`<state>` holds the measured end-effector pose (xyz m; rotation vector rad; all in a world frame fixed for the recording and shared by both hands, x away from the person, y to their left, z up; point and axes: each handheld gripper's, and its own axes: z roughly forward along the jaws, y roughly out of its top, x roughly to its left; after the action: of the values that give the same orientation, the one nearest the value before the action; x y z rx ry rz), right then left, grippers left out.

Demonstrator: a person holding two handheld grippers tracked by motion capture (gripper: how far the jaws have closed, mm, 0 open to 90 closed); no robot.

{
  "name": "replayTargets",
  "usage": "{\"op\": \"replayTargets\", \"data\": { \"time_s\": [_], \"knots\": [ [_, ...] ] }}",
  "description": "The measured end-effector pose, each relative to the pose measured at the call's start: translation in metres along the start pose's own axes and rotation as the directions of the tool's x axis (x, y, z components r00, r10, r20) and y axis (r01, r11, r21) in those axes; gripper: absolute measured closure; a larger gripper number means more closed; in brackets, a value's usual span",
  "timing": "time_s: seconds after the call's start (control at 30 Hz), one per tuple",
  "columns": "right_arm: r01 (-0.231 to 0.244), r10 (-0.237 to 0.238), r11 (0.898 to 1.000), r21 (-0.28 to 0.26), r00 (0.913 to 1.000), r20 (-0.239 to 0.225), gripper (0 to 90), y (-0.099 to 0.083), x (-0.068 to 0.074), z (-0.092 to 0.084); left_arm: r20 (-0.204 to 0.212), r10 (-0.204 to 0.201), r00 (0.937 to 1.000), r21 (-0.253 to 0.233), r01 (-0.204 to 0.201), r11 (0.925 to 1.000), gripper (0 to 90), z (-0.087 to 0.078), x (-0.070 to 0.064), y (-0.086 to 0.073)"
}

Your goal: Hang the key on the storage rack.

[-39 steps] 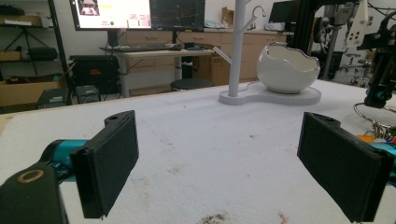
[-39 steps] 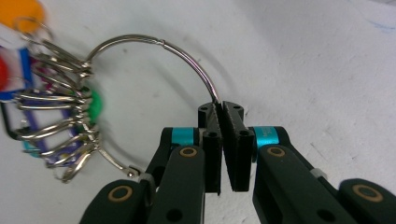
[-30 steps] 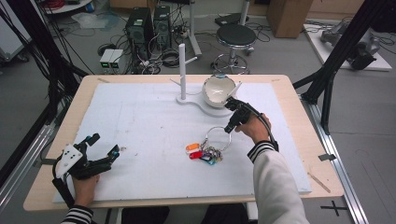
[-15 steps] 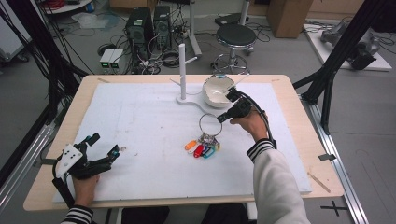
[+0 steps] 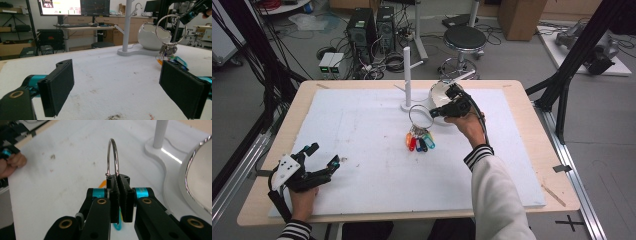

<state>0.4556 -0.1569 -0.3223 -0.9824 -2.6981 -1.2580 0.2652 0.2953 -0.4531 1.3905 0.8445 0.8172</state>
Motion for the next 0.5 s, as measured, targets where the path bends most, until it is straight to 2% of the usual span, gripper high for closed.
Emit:
{"op": "replayTargets", "data": {
  "time_s": [0.17,0.27,0.4,0.5],
  "knots": [
    [0.013,-0.014,0.996,-0.091,0.9999,-0.005,88.5,0.006,0.002,0.003,0.0,0.001,1.0,-0.001,-0.001,1.0,13.0,0.0,0.0,0.0],
    [0.02,-0.021,0.989,-0.146,0.9998,-0.002,88.5,0.009,0.002,0.004,0.0,-0.002,1.0,-0.001,0.002,1.0,13.0,0.0,0.0,0.0],
    [0.029,-0.028,0.981,-0.192,0.9996,0.007,88.5,0.012,0.002,0.007,0.0,-0.002,1.0,-0.001,0.002,1.0,13.0,0.0,0.0,0.0],
    [0.017,-0.016,0.974,-0.224,0.9998,0.009,88.5,0.014,0.002,0.01,0.0,-0.003,1.0,-0.001,0.003,1.0,13.0,0.0,0.0,0.0]
  ]
}}
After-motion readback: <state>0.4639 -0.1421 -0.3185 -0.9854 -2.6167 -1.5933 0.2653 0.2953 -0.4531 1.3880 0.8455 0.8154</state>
